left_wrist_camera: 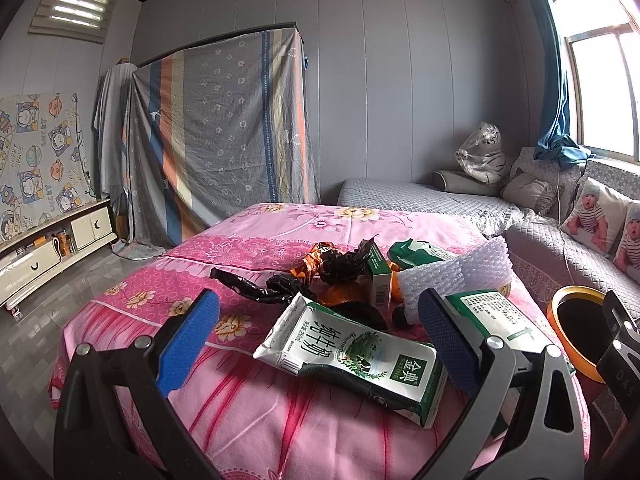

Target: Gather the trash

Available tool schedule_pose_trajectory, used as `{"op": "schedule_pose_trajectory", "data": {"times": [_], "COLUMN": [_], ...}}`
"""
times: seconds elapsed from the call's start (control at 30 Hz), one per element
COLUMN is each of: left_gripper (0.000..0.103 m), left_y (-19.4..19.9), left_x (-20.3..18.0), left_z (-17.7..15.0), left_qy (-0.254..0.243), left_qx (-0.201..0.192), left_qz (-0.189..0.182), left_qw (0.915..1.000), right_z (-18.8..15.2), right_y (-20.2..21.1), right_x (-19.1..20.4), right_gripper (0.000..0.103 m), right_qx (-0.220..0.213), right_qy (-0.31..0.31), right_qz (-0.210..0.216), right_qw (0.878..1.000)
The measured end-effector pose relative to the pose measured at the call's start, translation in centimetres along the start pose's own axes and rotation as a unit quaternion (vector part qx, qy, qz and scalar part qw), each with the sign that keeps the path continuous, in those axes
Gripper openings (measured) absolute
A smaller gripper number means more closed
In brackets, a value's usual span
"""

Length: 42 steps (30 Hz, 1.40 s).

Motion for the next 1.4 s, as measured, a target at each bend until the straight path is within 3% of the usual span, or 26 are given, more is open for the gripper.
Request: {"op": "schedule_pose_trajectory", "data": {"times": [1.4], "left_gripper": [0.095], "left_y": [-0.04], "left_x": [0.25], "left_z": [-0.24], "left_qy": [-0.001], "left_qx": [0.002], "left_qz": [0.003], "left_qw": [1.0000], "right_z": [0.22], "right_y": [-0.04], "right_x": [0.07], "right_gripper": [0.096], "right_qx": [0.001], "right_qy": [0.000], "right_qz": [0.002], "right_qw": [1.000]}}
Point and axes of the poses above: each gripper's, at about its wrist camera, not at the fingertips, and y roughly against the way its jaws point, x to its left, z to its top, the point moved 9 cm from there along -y, roughly the way its jaws point, and after that the axes turned 15 degrees about z, right-handed, at the moved point
